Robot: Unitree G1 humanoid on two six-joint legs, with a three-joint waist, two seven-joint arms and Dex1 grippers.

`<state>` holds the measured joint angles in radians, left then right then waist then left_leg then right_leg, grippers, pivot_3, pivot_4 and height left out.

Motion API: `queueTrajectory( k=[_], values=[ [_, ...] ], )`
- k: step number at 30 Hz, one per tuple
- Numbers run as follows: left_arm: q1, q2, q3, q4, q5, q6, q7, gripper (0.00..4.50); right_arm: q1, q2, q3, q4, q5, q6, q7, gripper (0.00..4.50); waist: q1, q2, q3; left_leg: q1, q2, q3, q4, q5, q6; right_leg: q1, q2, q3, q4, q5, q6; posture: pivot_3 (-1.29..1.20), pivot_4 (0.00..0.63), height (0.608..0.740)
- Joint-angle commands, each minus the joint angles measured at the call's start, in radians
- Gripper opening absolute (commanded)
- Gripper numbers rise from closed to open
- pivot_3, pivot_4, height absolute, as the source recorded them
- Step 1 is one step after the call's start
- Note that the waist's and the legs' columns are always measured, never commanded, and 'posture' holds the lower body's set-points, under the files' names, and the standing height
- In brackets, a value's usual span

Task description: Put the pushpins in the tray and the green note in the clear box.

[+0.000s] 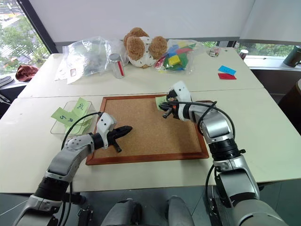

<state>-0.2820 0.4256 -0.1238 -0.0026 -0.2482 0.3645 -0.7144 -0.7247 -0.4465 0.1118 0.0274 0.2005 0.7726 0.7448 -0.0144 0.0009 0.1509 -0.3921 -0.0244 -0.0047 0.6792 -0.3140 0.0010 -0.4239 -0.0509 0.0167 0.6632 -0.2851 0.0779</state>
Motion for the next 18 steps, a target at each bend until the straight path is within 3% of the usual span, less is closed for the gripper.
queueTrajectory(
  k=[1, 3, 6, 13, 18],
  values=[
    [0.016, -0.002, -0.010, 0.050, 0.007, 0.049, -0.003, 0.00, -0.004, -0.042, -0.014, -0.128, 0.034, 0.035, 0.024, 0.03, 0.000, 0.000, 0.000, 0.000, 0.000, 0.000, 0.000, 0.000, 0.000, 0.000, 0.000, 0.000, 0.000, 0.000, 0.000, 0.00, 0.150, 0.740],
    [-0.010, -0.008, 0.019, 0.040, -0.032, 0.082, -0.009, 0.00, 0.008, -0.070, -0.010, -0.179, 0.048, 0.051, 0.042, 0.03, 0.002, 0.000, 0.000, 0.000, 0.000, 0.000, 0.000, 0.000, 0.000, 0.000, 0.000, 0.000, 0.000, 0.000, 0.000, 0.00, 0.150, 0.740],
    [-0.055, -0.024, 0.076, 0.001, -0.125, 0.169, -0.018, 0.84, 0.025, -0.109, 0.001, -0.239, 0.064, 0.067, 0.072, 0.00, 0.003, 0.000, 0.000, 0.000, 0.000, 0.000, 0.001, 0.000, 0.000, 0.000, 0.000, 0.000, 0.000, 0.000, 0.000, 0.00, 0.150, 0.740],
    [-0.168, -0.065, 0.211, -0.070, -0.348, 0.386, 0.006, 4.30, 0.058, -0.161, 0.024, -0.323, 0.085, 0.069, 0.104, 0.00, 0.002, -0.002, 0.001, -0.002, 0.000, 0.000, 0.001, 0.000, 0.000, -0.001, 0.000, 0.000, 0.000, 0.000, 0.000, 0.00, 0.150, 0.740],
    [-0.262, -0.174, 0.352, -0.054, -0.570, 0.566, 0.126, 4.47, 0.060, -0.169, 0.044, -0.357, 0.090, 0.059, 0.100, 0.00, 0.003, -0.002, 0.001, -0.002, 0.000, 0.000, 0.002, 0.000, 0.000, -0.001, 0.000, 0.000, 0.000, 0.000, 0.000, 0.00, 0.150, 0.740]
  ],
)
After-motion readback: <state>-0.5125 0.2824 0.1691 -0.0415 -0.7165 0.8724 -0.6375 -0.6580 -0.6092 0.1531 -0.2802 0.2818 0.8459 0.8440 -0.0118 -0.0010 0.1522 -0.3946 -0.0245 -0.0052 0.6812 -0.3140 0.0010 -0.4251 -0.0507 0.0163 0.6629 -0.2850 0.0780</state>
